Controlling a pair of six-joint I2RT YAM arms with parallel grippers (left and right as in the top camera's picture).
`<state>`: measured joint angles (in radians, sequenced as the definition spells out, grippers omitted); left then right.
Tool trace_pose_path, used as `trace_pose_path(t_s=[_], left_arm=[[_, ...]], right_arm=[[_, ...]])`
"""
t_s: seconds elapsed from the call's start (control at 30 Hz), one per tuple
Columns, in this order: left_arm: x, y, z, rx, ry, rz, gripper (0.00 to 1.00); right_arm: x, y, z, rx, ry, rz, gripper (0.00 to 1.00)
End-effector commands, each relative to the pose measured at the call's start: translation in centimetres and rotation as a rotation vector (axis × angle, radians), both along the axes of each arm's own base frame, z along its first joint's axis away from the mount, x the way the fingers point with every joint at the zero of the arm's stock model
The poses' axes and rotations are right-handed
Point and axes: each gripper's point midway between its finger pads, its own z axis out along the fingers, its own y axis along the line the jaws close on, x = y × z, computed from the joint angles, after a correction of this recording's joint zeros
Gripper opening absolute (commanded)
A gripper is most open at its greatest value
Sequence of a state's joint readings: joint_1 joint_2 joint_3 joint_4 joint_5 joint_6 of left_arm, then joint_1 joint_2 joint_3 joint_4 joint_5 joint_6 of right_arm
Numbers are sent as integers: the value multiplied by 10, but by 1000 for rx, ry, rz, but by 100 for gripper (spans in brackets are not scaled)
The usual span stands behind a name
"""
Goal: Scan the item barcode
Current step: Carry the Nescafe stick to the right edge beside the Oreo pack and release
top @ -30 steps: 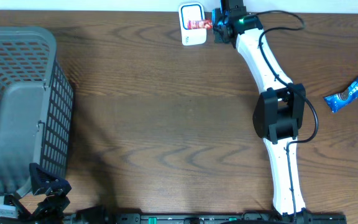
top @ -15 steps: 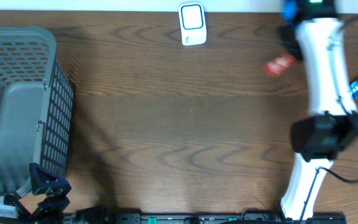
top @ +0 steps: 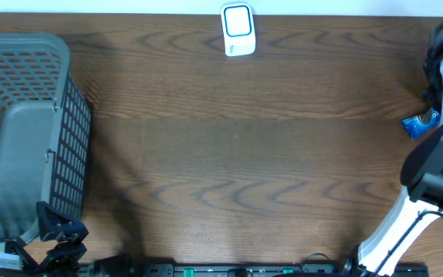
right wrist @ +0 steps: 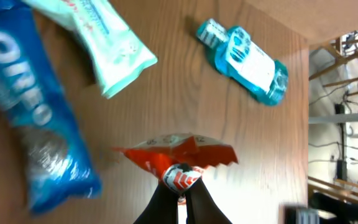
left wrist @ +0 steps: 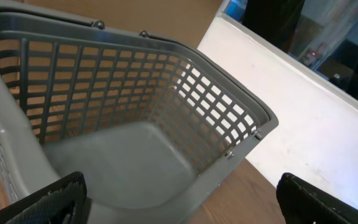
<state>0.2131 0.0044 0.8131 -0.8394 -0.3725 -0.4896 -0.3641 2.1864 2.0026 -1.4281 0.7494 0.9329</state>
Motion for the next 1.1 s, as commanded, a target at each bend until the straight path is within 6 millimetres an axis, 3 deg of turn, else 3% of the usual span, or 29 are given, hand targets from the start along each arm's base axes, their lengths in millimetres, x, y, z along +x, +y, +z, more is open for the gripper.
trace_pose_path(t_s=[0.0, 0.17, 0.2, 0.23, 0.27, 0.3, 0.33, 0.5, 0.6, 0.7, 0.77, 0.9, 1.07], left_arm=[[-1, 0, 1, 15, 6, 1, 98], [-1, 0, 1, 15, 6, 1, 98], [-1, 0, 1, 16, 6, 1, 98], [-1, 0, 1, 15, 6, 1, 98], [-1, 0, 1, 15, 6, 1, 98], [-1, 0, 1, 15, 6, 1, 98], [-1, 0, 1, 15, 6, 1, 98], [-1, 0, 1, 15, 6, 1, 98], [-1, 0, 1, 15, 6, 1, 98], [-1, 0, 1, 15, 6, 1, 98], [-1, 0, 1, 15, 6, 1, 98], [-1, 0, 1, 15, 6, 1, 98], [-1, 0, 1, 15, 6, 1, 98]], right_arm=[[-8, -18, -21, -33, 80, 38, 1], [-6, -21, -61, 14, 45, 56, 1], [-6, -21, -64, 19, 42, 56, 10], [-5, -21, -63, 18, 39, 57, 35], [-3, -20, -62, 15, 35, 60, 68], [-1, -19, -58, 16, 25, 64, 89], [2, -17, -54, 30, 16, 83, 99], [33, 8, -10, 163, -158, 215, 99], [48, 34, 37, 250, -328, 329, 99], [45, 58, 96, 275, -487, 440, 99], [29, 73, 141, 254, -572, 509, 99], [-15, 92, 210, 160, -700, 555, 99], [-70, 115, 280, 27, -871, 604, 99]])
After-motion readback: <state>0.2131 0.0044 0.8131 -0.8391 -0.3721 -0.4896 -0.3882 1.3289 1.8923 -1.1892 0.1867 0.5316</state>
